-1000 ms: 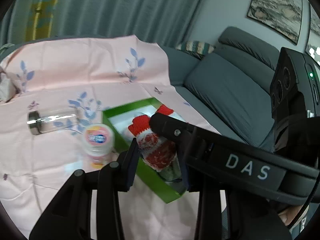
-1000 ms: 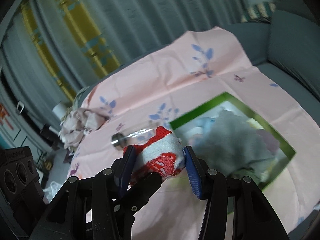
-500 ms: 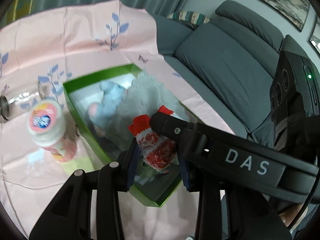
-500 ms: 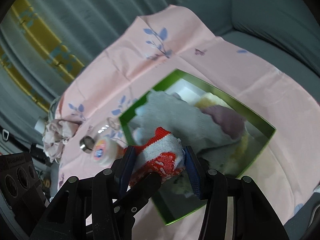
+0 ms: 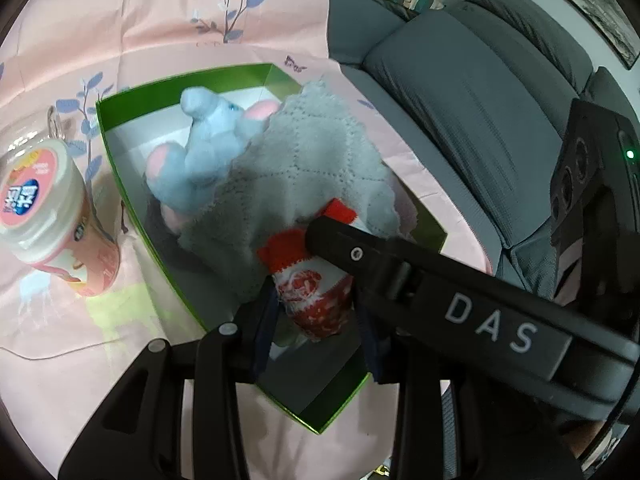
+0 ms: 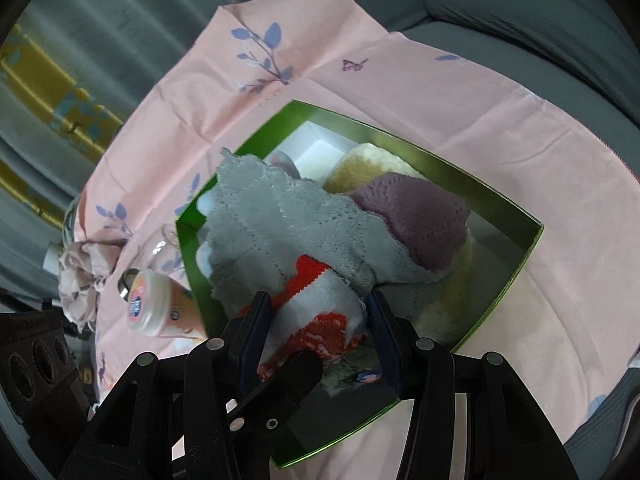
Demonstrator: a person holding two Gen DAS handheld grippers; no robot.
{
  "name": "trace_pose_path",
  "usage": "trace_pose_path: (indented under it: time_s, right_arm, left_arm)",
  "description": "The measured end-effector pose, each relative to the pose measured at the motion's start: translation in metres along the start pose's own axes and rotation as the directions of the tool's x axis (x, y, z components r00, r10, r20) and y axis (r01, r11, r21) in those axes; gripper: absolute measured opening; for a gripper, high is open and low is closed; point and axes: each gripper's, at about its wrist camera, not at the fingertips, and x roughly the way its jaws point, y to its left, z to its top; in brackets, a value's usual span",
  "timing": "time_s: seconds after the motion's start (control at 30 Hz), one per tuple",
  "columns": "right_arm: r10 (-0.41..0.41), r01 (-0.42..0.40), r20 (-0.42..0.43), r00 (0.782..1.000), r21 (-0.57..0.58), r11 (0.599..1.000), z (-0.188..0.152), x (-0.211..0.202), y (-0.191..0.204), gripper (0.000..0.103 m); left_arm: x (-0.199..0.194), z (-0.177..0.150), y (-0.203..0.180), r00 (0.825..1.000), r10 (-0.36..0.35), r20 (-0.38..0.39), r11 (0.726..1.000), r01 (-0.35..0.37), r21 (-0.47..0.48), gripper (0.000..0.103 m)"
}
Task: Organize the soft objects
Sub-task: 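Carry the red-white sock with the right gripper into the green box, then open the right gripper to release the sock in the box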
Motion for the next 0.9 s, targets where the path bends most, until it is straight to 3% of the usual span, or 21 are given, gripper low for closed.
trace_pose_path:
  time_s: [0.9]
  right_arm:
    - [-0.028,0.028,-0.016,0.999,0.032,0.999,0.005,0.011,-0.011,0.053]
  left_arm:
    - [0.033,0.015,-0.001,0.988,0.051,-0.143,0.999,-0.052,-0.002,0.037]
